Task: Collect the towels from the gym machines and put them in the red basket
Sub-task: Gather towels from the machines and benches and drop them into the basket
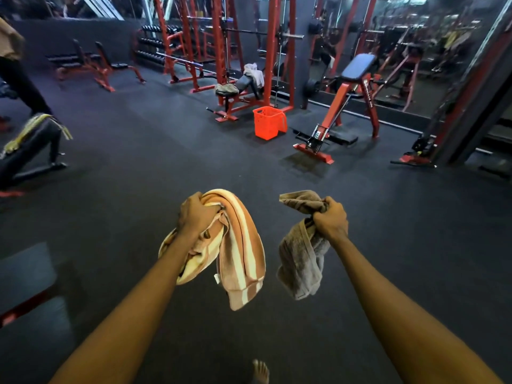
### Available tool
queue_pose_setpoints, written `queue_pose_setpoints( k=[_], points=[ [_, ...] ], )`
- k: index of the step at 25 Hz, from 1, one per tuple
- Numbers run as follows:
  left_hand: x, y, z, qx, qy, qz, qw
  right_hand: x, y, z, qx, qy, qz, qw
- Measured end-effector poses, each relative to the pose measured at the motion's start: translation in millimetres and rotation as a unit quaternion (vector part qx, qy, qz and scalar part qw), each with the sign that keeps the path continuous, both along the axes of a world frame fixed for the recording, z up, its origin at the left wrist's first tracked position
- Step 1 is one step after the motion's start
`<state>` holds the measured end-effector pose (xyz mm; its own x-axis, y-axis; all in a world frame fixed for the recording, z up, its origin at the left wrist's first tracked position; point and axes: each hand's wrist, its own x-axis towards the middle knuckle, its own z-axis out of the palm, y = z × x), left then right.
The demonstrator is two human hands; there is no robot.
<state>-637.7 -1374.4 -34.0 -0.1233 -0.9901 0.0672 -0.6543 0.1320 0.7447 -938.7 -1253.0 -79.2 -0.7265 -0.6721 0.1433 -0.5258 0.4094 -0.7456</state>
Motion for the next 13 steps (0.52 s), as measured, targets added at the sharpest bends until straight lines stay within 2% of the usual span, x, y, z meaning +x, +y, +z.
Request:
queue_pose_setpoints(
  k=[13],
  points=[
    [-154, -368, -12, 0.006, -0.004, -0.013, 1.0, -160, -357, -21, 0.029, -0.006, -0.017, 0.999]
  ],
)
